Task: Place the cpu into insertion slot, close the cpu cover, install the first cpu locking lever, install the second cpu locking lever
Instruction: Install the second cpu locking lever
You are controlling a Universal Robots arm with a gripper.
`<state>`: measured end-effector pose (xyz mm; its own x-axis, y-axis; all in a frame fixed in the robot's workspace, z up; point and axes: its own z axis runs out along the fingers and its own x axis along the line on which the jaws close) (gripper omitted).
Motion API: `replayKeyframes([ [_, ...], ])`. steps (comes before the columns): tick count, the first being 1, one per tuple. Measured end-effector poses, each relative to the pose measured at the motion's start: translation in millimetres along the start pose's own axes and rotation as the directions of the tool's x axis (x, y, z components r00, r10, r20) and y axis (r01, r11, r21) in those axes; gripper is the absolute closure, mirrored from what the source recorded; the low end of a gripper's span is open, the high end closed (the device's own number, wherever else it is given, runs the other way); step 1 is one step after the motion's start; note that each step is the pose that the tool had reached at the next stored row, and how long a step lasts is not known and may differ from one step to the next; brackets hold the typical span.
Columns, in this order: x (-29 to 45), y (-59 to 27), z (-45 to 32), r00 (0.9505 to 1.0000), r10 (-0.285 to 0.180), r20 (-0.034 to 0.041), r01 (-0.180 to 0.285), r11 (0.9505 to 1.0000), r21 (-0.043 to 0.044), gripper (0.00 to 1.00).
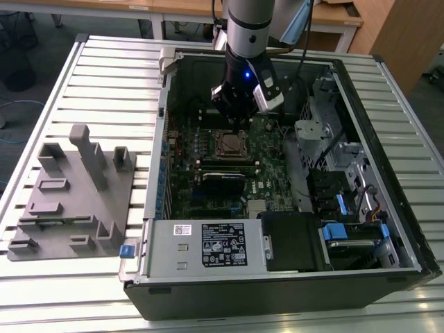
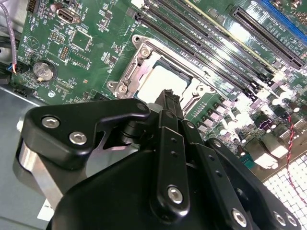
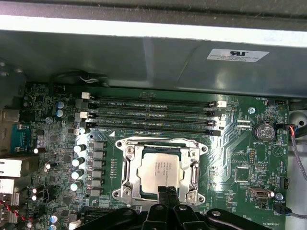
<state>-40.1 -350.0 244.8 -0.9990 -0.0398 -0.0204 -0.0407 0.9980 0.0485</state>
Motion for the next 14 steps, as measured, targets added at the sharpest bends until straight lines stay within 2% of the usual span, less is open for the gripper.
replayKeyframes([
  [14, 0.1, -2.4, -0.1, 1.0000, 0.000, 0.0000, 0.000, 1.0000, -0.0001, 0.90],
])
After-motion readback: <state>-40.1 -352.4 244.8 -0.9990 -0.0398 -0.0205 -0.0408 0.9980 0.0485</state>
